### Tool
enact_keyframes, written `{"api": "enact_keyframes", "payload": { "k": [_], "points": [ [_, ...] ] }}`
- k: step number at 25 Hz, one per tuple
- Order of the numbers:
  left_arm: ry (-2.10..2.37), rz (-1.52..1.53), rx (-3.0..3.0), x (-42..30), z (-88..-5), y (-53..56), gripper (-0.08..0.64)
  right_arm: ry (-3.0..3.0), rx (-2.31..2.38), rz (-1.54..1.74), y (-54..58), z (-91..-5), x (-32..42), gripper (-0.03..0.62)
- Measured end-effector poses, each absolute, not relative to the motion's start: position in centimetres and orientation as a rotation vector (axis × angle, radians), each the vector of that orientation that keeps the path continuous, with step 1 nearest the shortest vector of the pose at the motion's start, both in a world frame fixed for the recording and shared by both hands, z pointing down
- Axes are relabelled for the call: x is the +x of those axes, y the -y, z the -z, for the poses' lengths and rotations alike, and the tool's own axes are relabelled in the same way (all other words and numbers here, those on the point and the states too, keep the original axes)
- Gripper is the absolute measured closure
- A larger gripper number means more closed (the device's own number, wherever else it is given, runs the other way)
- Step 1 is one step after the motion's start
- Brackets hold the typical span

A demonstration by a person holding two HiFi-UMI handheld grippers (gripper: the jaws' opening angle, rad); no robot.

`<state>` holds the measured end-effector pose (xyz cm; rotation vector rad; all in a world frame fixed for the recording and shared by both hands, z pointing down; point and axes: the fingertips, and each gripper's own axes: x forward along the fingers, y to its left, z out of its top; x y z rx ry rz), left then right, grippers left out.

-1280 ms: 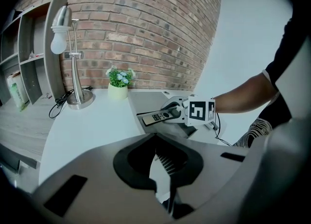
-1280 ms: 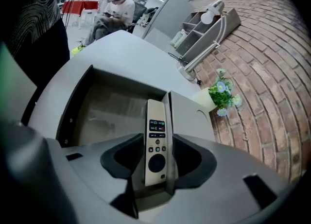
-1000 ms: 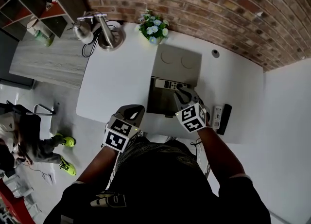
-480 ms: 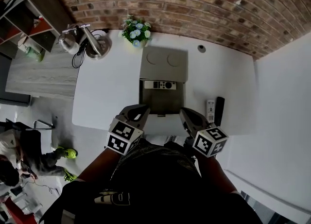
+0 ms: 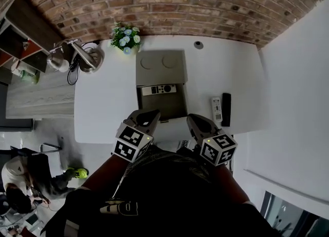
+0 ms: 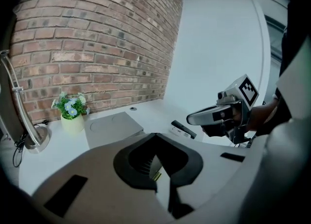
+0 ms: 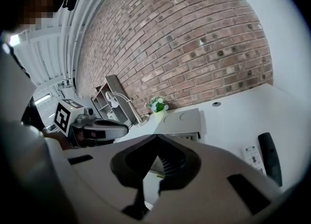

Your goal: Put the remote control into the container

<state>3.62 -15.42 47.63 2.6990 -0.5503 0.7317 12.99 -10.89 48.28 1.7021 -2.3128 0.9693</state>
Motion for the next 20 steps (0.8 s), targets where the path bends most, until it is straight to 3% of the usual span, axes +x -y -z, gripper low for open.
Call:
{"api": "enact_keyframes", "payload": {
  "k": [8, 17, 20],
  "points": [
    [0.478, -0.813, 2.753, 6.7, -48.9, 14.3, 0.552, 2.188, 1.771, -0.906, 10.0, -50.1, 17.0, 0.583],
    [0.46, -1.01, 2.716, 9.1, -52.1, 13.9, 0.552, 1.77, 1.783, -0.76, 7.8, -58.4, 27.3, 0.577],
    [0.469, -1.013, 2.698, 10.0, -52.7, 13.8, 0.552, 1.668, 1.732, -0.775, 7.3, -61.6, 29.7, 0.485]
  ]
}}
